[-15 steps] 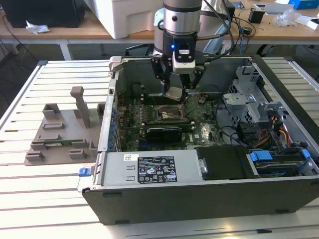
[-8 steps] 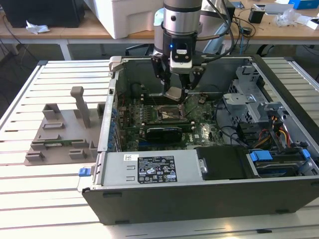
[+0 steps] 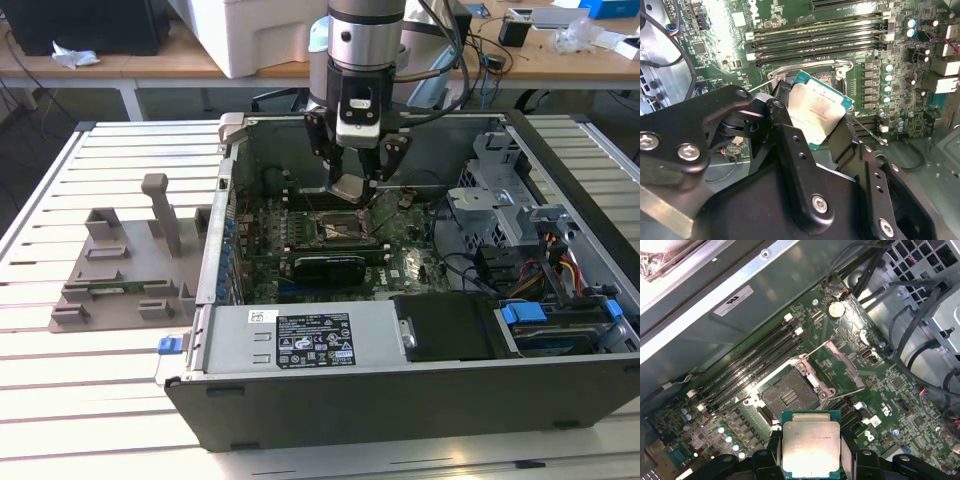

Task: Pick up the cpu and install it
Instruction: 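Place the cpu into insertion slot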

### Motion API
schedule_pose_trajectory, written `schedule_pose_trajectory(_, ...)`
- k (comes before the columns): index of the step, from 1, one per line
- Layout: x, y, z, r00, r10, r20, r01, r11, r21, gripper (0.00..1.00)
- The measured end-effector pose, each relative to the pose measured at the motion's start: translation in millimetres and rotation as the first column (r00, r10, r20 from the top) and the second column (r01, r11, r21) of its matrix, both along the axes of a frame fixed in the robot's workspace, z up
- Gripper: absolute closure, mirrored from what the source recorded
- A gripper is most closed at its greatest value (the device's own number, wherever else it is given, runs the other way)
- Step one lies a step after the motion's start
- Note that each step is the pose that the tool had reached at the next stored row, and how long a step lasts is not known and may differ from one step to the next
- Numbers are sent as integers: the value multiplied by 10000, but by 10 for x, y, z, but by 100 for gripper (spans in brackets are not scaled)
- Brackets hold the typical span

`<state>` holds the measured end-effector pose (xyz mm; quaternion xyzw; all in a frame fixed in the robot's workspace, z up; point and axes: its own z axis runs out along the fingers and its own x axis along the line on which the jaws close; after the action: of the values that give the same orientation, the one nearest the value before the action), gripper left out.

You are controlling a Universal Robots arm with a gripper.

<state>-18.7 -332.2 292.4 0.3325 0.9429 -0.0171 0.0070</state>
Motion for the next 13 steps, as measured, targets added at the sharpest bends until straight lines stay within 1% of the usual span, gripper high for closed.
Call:
schedule_pose_trajectory(6,0,0,0,9991,-427,0,427,9991,-10,45)
schedule_pose_trajectory(7,0,0,-1,9951,-984,1,984,9951,-21,45)
schedule_pose_trajectory(8,0,0,-2,9910,-1340,2,1340,9910,-26,45)
schedule_pose_trajectory(9,0,0,-2,9853,-1708,3,1708,9853,-31,45)
schedule_pose_trajectory(10,0,0,-2,9807,-1955,3,1955,9807,-39,45)
schedule_pose_trajectory(11,0,0,-3,9750,-2222,5,2222,9750,-45,45)
schedule_pose_trajectory(12,0,0,-3,9707,-2404,6,2404,9707,-47,45)
schedule_pose_trajectory(13,0,0,-3,9628,-2701,6,2701,9628,-49,45)
